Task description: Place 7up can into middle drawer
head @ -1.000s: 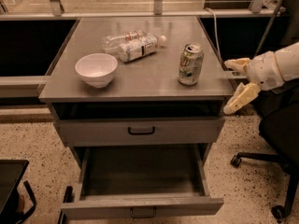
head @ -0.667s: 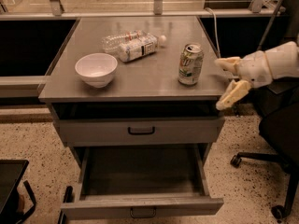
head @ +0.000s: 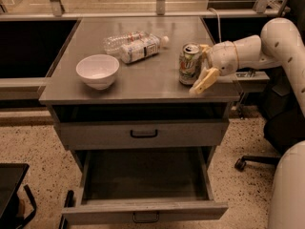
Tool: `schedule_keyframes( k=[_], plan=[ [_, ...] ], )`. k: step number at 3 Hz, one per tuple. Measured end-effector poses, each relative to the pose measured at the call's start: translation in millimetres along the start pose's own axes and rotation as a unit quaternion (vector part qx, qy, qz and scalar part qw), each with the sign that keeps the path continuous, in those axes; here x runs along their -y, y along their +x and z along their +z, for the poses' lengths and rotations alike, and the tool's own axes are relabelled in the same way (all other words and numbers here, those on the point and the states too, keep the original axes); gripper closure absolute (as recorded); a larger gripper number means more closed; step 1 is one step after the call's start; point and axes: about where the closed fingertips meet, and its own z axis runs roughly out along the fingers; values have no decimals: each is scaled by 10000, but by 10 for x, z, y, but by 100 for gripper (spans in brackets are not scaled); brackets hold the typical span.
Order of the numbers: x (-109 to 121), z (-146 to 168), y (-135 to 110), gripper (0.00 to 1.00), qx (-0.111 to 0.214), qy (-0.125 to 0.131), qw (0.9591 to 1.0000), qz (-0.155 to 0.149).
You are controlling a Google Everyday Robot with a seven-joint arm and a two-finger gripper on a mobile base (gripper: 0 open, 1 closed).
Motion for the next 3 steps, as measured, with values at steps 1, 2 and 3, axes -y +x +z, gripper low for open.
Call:
schedule_keyframes(
  k=[1, 2, 3],
  plan=[
    [1, 3, 0, 0, 1, -2, 10000, 0],
    [1, 3, 0, 19, 1, -2, 10000, 0],
    [1, 4, 0, 42, 1, -2, 10000, 0]
  ],
)
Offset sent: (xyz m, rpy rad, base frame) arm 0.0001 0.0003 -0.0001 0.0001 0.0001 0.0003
